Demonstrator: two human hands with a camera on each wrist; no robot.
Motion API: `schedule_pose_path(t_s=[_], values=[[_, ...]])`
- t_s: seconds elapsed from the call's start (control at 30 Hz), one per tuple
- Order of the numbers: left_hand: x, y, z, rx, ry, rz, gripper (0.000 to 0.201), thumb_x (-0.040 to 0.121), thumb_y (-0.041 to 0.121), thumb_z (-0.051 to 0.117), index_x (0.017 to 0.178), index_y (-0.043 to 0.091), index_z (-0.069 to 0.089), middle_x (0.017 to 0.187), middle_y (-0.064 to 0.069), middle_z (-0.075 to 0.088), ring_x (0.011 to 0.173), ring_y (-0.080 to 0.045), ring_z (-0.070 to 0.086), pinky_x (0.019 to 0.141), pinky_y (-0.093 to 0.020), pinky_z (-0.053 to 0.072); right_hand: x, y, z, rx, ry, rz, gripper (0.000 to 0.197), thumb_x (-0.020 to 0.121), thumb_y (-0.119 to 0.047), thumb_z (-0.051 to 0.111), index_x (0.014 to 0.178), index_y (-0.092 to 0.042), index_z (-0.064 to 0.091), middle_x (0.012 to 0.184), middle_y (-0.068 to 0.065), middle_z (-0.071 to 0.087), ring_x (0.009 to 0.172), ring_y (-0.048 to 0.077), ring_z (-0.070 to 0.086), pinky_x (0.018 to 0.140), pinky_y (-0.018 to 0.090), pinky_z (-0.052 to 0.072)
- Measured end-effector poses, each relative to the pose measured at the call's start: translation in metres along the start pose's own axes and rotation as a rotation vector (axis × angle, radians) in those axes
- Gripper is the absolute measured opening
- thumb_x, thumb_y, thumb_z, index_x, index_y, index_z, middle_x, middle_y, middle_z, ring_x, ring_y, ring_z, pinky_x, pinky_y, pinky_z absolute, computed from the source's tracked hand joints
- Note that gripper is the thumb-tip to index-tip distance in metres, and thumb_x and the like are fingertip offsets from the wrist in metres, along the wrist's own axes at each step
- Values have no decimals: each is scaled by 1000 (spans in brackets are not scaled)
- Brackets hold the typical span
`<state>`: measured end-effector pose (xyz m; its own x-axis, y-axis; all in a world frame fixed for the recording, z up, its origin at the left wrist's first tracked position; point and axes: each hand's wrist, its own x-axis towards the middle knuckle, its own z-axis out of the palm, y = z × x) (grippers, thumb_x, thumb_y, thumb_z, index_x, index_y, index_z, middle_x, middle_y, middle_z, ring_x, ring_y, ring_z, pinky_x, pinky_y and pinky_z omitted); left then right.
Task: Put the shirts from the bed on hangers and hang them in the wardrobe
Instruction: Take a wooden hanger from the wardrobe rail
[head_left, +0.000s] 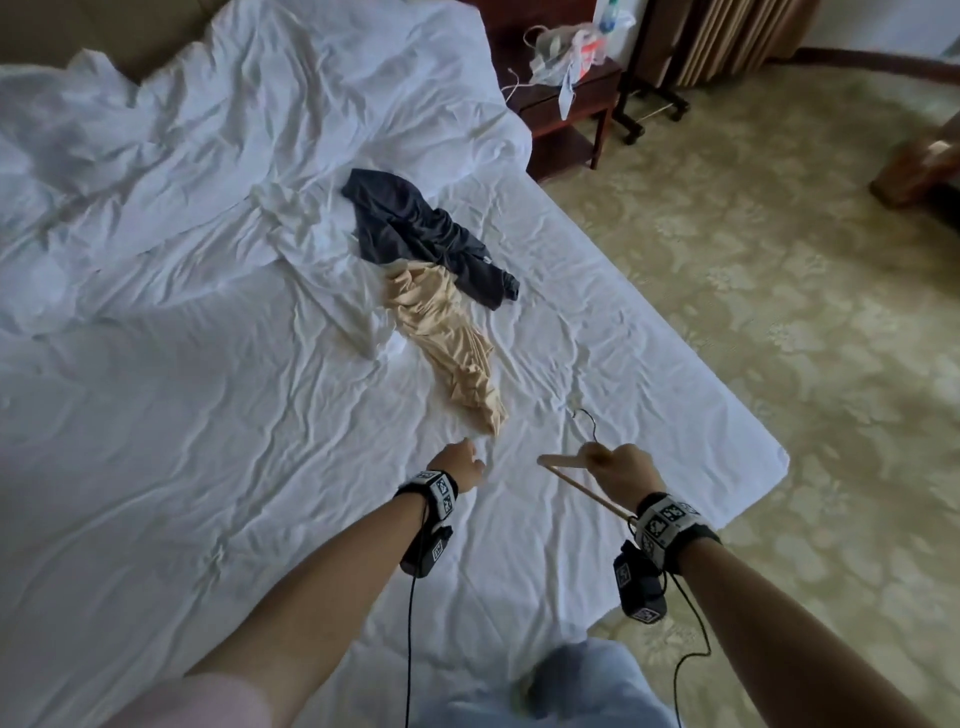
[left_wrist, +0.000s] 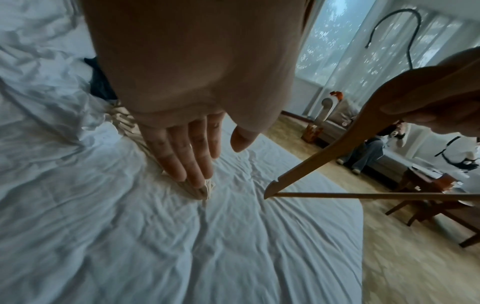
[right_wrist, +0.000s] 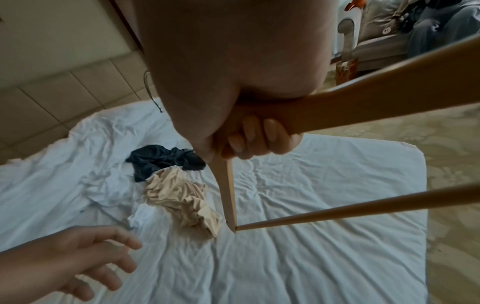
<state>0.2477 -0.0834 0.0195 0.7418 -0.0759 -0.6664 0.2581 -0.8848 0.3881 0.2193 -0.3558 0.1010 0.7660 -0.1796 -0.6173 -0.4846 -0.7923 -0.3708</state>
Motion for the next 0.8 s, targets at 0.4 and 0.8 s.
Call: schedule_pose_path(t_s=[0.4,0.8], values=[[139,58,16,7,-39,-191,31,102,26,48,129,13,57,130,-13,67,117,-31,63,98,-39,52,206,4,-63,-92,-138,16,51,100,-52,50,106,-4,67,90,11,61,85,35,63,75,35,49],[230,87,37,158,-145,-297,36,101,17,46,135,15,59,144,-14,54,138,-32,49,109,-38,46,298,-30,-56,-198,-195,-51,35,106,-40,47,94,-9,58,94,11,60,84,35,61,73,34,43]])
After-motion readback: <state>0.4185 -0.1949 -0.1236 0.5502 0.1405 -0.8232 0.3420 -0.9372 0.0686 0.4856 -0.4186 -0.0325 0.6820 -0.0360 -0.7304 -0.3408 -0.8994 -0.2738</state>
